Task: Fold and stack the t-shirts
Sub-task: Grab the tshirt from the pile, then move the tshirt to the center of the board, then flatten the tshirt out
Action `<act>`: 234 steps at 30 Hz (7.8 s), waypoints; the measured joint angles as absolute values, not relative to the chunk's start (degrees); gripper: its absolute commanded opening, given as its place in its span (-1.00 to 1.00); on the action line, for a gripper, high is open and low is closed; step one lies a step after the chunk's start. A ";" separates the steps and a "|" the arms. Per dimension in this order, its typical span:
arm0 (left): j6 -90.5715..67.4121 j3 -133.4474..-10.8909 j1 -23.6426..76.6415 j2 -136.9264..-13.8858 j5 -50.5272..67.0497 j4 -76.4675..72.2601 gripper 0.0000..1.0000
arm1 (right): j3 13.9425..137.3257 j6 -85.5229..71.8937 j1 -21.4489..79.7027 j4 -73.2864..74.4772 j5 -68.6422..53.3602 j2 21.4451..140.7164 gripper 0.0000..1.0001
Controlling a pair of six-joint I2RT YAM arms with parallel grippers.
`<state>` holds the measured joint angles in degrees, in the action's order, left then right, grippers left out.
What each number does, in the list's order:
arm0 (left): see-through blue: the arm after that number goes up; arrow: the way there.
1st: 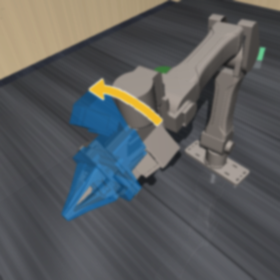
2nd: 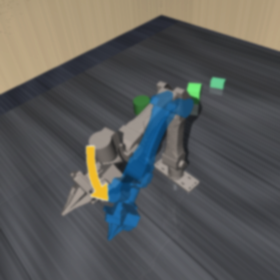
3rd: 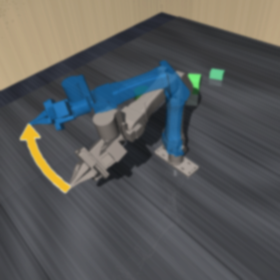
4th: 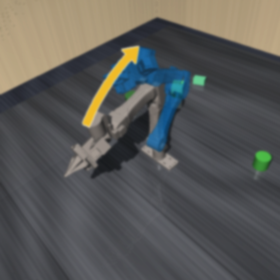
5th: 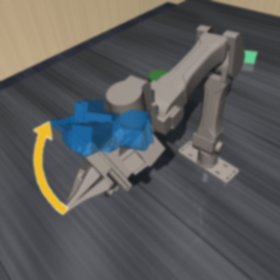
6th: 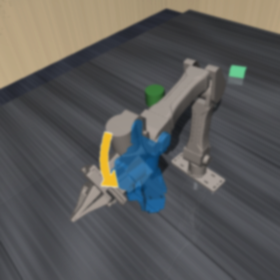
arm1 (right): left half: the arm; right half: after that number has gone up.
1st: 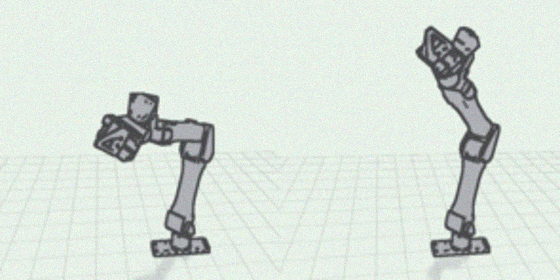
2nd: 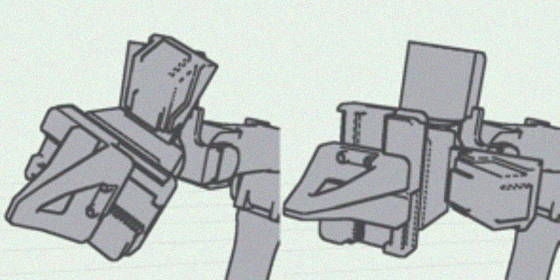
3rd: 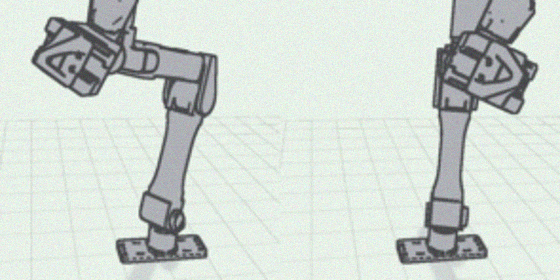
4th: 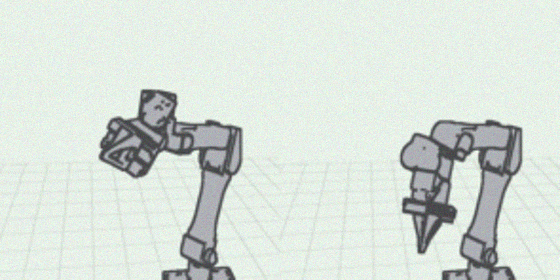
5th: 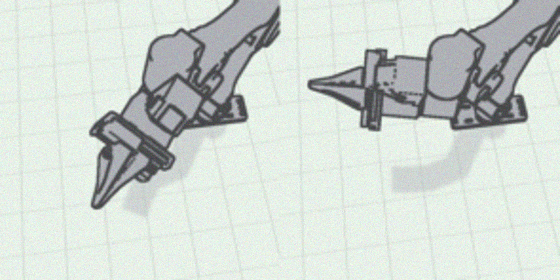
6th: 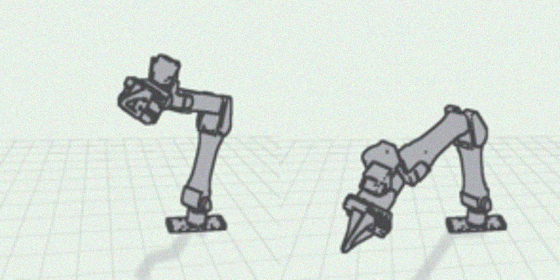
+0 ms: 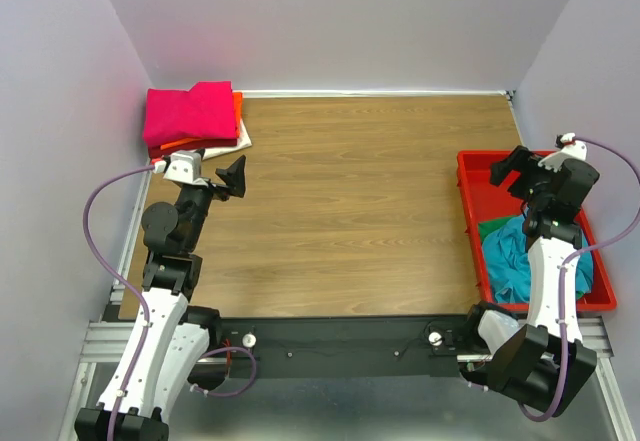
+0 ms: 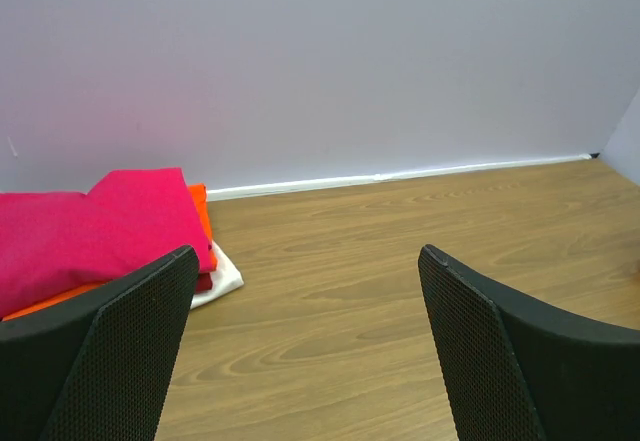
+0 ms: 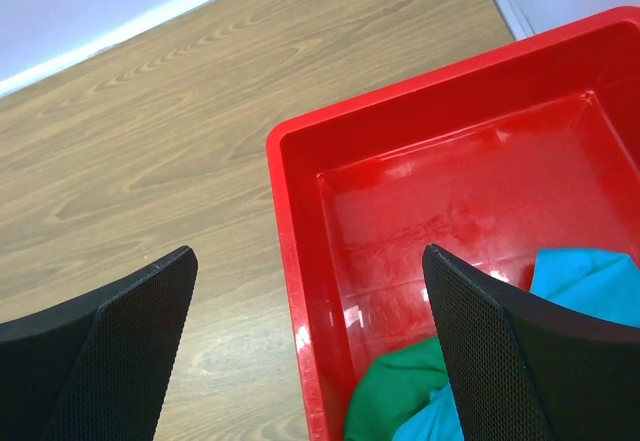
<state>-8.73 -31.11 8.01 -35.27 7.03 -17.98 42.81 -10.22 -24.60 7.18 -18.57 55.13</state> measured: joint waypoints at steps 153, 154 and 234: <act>-42.72 -33.12 30.28 -77.78 0.91 -1.06 -1.00 | 87.64 13.78 19.55 36.69 -40.21 114.72 -0.99; -41.78 -34.79 30.15 -77.91 0.82 -0.82 -1.00 | 90.94 14.26 19.55 37.71 -39.57 114.69 -0.99; -10.81 -74.50 16.93 -108.14 6.98 16.32 0.24 | 111.15 18.22 13.10 40.16 -33.45 132.97 0.52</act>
